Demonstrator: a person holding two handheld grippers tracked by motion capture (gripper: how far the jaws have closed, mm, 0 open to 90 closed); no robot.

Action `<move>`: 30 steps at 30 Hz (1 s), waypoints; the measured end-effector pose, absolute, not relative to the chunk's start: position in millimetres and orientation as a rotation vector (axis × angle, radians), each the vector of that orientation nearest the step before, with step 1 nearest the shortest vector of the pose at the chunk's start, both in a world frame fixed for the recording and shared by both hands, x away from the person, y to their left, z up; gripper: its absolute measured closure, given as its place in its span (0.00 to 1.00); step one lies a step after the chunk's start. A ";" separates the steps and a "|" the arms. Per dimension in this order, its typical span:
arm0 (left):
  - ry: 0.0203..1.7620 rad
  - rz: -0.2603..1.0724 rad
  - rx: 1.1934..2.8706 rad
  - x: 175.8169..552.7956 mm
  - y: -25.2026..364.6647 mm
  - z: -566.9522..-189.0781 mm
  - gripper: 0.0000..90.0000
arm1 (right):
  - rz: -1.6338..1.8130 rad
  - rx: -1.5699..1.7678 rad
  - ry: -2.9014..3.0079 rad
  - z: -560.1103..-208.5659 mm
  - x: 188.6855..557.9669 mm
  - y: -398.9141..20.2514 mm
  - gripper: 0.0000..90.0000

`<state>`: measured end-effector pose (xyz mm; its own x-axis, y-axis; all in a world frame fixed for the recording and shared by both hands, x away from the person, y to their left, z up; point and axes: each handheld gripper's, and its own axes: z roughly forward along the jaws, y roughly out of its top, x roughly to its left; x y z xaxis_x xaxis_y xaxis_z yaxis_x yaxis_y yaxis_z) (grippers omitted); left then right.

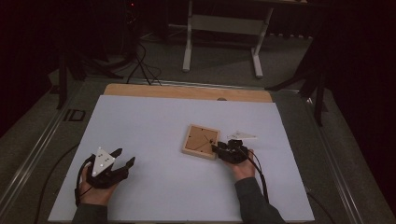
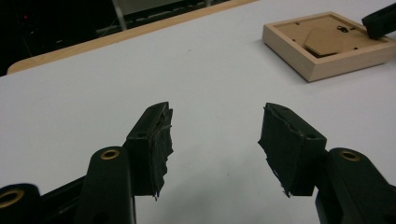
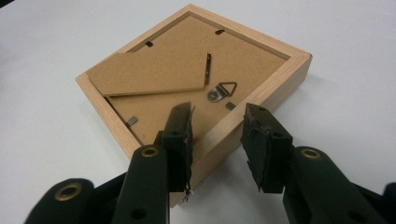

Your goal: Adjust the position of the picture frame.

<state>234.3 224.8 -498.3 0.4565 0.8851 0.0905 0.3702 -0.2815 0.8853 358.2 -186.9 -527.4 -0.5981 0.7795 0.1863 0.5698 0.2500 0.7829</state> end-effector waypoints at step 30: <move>0.919 0.664 1.962 247.4 166.8 -512.3 0.47 | 1.296 1.229 2.304 -529.0 355.7 -179.2 0.69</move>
<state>247.4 166.8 -512.3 0.5893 0.8011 0.1046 0.3512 -0.3705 0.8599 355.7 -179.2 -529.0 -0.6235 0.7576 0.1931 0.5583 0.2586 0.7883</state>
